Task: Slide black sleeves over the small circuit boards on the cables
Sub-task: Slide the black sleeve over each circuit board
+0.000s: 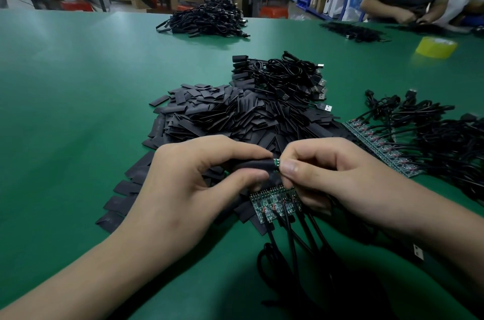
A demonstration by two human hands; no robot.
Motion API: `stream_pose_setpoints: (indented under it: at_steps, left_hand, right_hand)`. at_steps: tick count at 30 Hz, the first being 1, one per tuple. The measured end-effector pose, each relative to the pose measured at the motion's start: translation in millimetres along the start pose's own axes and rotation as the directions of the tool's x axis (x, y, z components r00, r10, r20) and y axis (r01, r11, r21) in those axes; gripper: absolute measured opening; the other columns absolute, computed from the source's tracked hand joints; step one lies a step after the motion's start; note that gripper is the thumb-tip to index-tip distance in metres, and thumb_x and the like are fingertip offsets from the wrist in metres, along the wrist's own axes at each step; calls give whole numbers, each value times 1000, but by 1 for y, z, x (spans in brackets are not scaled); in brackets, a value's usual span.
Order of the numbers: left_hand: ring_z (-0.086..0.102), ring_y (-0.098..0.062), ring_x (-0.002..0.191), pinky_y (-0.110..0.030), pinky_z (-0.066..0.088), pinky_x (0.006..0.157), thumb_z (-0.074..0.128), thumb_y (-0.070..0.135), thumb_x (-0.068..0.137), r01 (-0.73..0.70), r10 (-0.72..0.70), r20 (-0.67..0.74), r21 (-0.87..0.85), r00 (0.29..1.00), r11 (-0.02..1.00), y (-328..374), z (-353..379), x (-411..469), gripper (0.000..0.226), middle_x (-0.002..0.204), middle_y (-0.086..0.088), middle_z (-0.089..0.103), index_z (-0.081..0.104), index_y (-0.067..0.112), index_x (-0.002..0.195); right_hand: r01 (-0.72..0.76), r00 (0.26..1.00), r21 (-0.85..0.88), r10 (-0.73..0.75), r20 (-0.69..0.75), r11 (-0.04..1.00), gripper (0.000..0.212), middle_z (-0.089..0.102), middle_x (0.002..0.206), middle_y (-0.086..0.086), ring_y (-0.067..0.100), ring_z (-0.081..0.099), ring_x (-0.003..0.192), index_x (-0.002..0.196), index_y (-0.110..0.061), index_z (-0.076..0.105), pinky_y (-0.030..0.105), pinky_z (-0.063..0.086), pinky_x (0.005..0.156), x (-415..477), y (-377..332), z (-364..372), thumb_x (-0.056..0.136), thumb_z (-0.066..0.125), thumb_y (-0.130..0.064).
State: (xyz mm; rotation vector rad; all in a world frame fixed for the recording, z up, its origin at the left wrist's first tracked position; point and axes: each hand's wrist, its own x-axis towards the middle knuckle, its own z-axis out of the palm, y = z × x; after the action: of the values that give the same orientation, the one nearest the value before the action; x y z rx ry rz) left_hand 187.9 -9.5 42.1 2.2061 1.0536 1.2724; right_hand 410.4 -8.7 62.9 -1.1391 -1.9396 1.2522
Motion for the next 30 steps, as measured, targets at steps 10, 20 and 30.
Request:
stream_pose_setpoints:
  at_steps: [10, 20, 30]
  left_hand:
    - [68, 3, 89, -15, 50, 82, 75, 29, 85, -146, 142, 38, 146, 989, 979, 2, -2, 0, 20, 94, 13, 73, 79, 19, 102]
    - [71, 0, 89, -15, 51, 79, 74, 33, 83, -58, 58, 7, 21, 998, 998, 2, 0, 1, 20, 93, 20, 75, 78, 28, 102]
    - [70, 2, 89, -12, 49, 80, 75, 35, 82, -66, 66, 19, 31, 998, 997, 3, 1, 0, 23, 94, 20, 74, 78, 27, 103]
  right_hand:
    - [-106, 993, 207, 92, 76, 973, 28, 39, 48, 3, 12, 33, 44, 75, -14, 64, 22, 29, 46, 0, 4, 4, 97, 61, -31]
    - [-140, 984, 302, 99, 146, 943, 26, 36, 49, 5, 14, 30, 45, 73, -13, 63, 22, 33, 46, -1, 3, -6, 93, 61, -29]
    - [-150, 984, 263, 117, 134, 953, 27, 36, 48, 5, 14, 31, 44, 72, -14, 64, 23, 30, 46, -1, 3, -1, 92, 60, -33]
